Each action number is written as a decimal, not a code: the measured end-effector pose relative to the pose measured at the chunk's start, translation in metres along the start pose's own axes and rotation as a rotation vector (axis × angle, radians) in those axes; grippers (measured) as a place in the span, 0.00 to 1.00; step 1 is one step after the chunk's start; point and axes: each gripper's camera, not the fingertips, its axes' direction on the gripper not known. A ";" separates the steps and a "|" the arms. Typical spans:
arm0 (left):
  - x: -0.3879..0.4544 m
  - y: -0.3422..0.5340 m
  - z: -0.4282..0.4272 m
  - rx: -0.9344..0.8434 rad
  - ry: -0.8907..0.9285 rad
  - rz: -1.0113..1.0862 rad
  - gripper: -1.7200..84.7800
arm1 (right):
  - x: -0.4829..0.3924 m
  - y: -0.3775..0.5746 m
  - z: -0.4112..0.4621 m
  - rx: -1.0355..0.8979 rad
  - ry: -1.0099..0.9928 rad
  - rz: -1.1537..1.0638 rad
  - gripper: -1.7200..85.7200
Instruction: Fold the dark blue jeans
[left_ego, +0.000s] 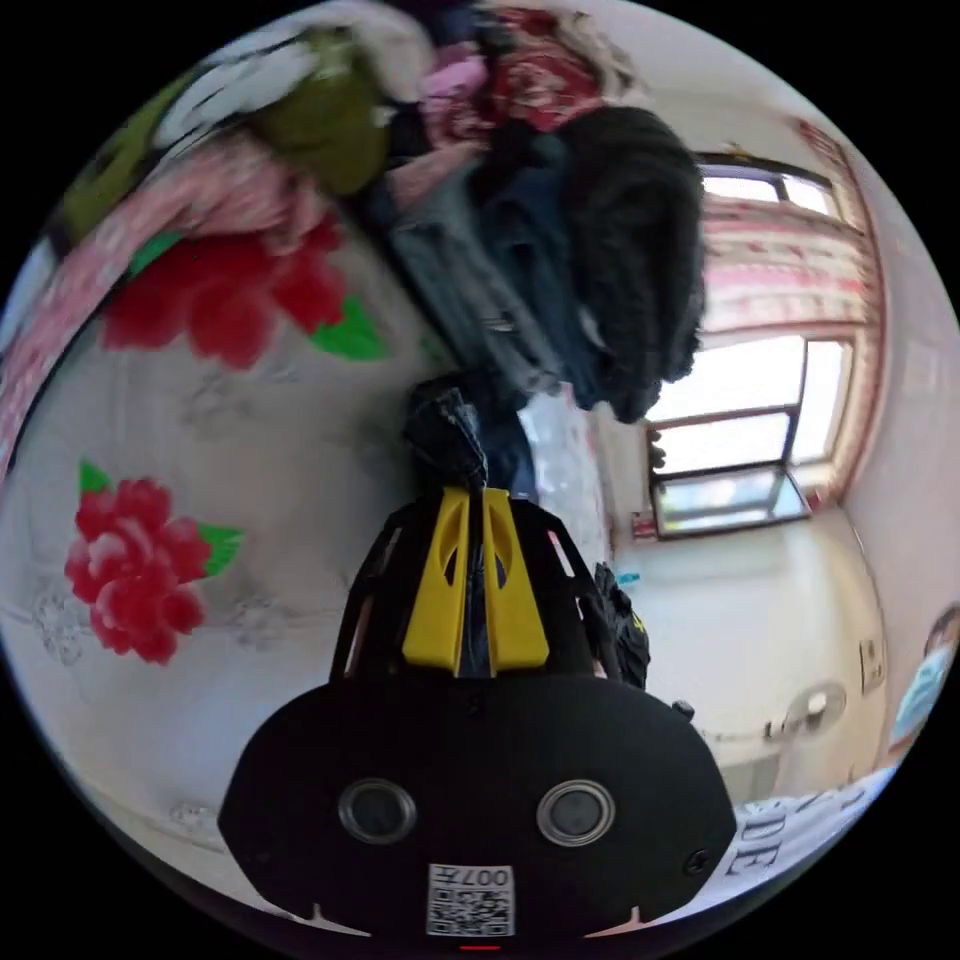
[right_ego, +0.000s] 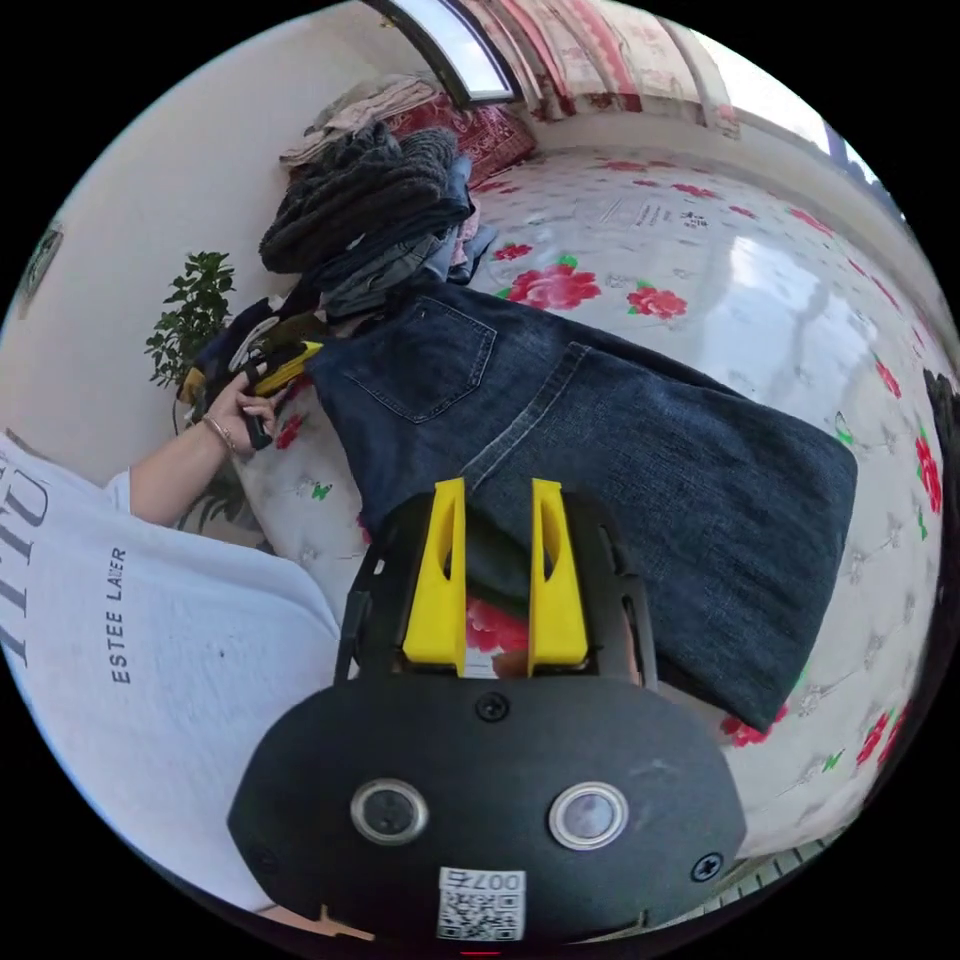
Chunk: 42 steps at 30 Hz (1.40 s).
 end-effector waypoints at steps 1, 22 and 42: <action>0.015 0.001 -0.001 -0.004 0.032 0.053 0.01 | 0.006 0.011 -0.009 0.026 0.013 0.037 0.09; 0.200 0.294 0.202 -0.854 -0.044 0.925 0.13 | 0.168 0.174 -0.081 0.281 0.080 0.765 0.14; 0.152 0.204 0.379 -0.666 -0.449 0.797 0.12 | 0.248 -0.106 0.035 0.249 0.014 0.541 0.12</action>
